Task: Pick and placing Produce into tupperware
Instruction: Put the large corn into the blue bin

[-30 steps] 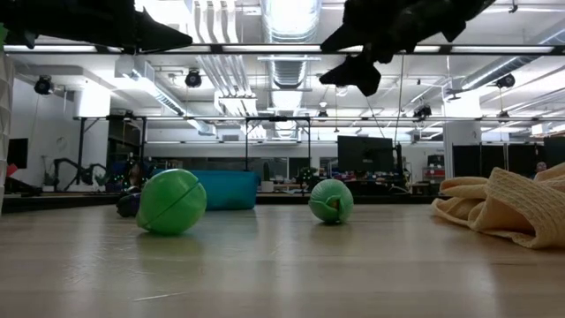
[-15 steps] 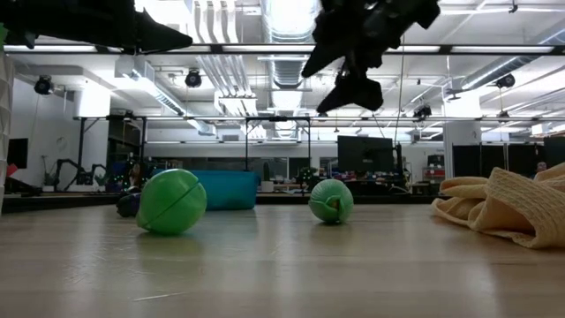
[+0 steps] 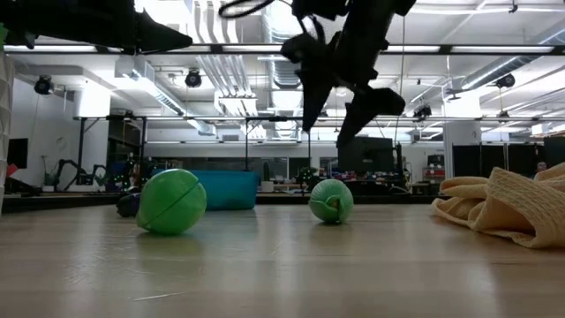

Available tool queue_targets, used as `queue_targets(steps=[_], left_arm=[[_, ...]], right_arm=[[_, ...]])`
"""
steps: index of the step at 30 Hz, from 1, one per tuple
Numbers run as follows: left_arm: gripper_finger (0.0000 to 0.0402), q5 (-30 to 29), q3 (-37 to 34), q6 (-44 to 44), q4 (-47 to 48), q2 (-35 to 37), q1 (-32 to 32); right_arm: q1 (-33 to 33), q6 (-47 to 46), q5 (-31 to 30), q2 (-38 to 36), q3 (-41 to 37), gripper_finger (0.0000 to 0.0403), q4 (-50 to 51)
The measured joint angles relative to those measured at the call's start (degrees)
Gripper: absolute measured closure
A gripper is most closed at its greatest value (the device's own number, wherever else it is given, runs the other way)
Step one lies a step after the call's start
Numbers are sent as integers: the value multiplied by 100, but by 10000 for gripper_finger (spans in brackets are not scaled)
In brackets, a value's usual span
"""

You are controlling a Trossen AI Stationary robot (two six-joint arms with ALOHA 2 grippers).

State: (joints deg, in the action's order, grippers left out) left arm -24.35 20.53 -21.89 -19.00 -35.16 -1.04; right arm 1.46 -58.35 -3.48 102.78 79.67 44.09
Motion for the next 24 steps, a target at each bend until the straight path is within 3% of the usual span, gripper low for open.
queue_targets(steps=[12,24], left_arm=[[192,1,-8,-260,23,0,-1],[192,3,-7,-256,-1,-28,0]], right_arm=[[586,-1802,4,582,156,133,159],[854,-2677,-856,1002,160,133,122]])
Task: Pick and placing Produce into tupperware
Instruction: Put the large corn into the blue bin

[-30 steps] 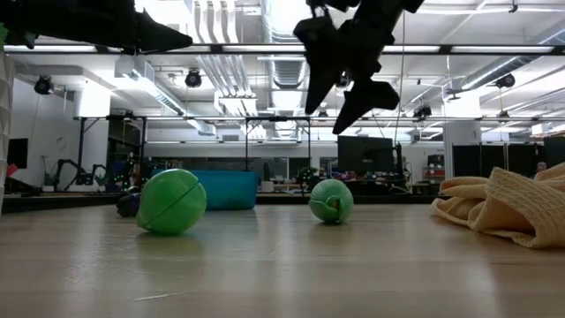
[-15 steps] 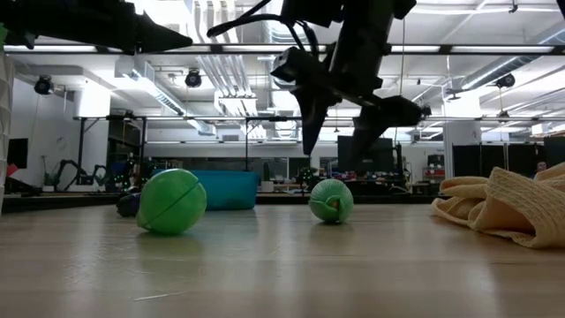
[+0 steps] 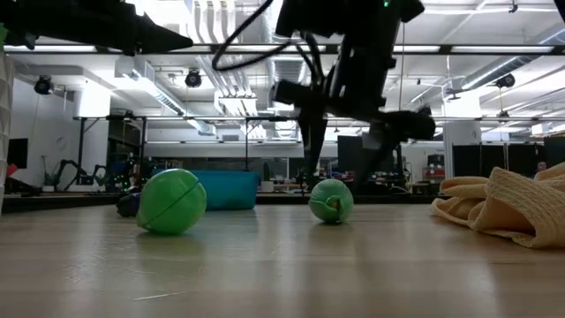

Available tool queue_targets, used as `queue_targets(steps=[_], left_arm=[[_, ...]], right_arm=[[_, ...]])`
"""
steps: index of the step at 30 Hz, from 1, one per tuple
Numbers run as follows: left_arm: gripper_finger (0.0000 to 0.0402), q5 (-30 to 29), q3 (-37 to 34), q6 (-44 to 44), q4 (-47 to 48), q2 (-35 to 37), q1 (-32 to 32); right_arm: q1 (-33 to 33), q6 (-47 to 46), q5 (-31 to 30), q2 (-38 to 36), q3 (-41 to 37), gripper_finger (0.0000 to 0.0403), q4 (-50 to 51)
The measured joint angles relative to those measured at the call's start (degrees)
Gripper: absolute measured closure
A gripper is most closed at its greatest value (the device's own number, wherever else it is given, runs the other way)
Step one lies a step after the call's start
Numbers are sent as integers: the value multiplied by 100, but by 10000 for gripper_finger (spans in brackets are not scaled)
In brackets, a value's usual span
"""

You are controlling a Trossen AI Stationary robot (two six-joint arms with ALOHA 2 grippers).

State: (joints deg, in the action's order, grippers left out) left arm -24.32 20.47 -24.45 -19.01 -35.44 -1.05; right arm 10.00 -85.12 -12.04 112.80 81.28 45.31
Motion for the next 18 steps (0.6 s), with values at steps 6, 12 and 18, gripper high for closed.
queue_targets(steps=[6,12,18], left_arm=[[192,0,-13,0,-1,-6,1],[192,0,-13,0,2,-9,0],[192,0,-4,0,-3,-16,1]], right_arm=[[0,-5,29,378,0,133,-98],[0,-4,40,513,0,133,-123],[0,6,36,543,0,133,-108]])
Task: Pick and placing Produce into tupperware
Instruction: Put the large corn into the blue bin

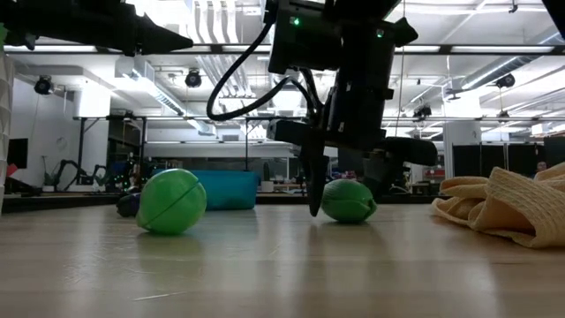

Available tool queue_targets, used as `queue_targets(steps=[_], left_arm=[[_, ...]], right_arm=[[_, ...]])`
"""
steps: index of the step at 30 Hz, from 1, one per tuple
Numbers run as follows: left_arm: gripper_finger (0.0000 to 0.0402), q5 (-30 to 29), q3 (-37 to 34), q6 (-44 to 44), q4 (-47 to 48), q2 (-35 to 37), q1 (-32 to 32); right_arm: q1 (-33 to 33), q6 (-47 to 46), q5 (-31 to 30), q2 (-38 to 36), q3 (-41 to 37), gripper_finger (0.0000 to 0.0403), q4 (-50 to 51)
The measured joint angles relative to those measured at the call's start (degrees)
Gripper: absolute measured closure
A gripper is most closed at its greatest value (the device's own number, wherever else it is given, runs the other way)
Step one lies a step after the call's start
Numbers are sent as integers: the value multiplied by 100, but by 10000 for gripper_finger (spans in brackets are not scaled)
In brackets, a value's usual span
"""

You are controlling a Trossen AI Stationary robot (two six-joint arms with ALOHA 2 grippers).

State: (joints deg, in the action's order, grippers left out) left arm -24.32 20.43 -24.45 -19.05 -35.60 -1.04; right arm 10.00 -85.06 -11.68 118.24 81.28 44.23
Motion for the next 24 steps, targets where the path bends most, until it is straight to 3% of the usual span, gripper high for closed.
queue_targets(steps=[7,17,24], left_arm=[[192,1,9,0,6,-17,0],[192,2,9,-17,-2,-54,0],[192,0,21,-20,-23,-74,-2]], right_arm=[[0,32,1,-2,0,140,22],[0,214,56,-2,-2,193,56],[-2,278,138,-7,-2,189,54]])
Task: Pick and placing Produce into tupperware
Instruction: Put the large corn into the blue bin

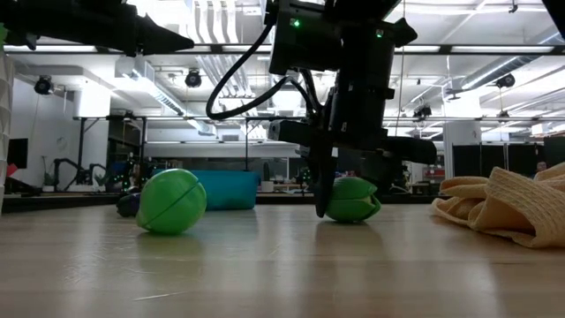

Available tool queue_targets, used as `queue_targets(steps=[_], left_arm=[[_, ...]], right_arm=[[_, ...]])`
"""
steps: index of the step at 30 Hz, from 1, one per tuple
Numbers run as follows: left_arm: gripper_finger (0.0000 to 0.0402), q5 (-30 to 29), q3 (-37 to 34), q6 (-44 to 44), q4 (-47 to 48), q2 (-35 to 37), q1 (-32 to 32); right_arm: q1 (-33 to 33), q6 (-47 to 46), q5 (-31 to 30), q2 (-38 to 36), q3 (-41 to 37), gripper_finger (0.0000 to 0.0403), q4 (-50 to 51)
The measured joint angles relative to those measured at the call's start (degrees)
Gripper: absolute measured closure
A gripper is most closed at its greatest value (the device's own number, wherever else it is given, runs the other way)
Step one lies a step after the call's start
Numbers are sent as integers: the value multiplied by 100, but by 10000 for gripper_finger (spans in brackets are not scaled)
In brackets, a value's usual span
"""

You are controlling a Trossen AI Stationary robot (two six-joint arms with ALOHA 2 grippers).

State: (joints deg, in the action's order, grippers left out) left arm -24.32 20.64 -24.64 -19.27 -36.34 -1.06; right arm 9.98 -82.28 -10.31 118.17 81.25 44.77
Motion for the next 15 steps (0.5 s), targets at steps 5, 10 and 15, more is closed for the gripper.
queue_targets(steps=[5,10,15], left_arm=[[192,0,-8,-4,10,0,0],[192,1,-12,-7,4,4,1],[192,1,-8,-7,18,0,0]], right_arm=[[0,45,-4,-2,0,189,-1],[2,232,-44,-46,0,189,-7],[2,383,-148,-86,53,189,-10]])
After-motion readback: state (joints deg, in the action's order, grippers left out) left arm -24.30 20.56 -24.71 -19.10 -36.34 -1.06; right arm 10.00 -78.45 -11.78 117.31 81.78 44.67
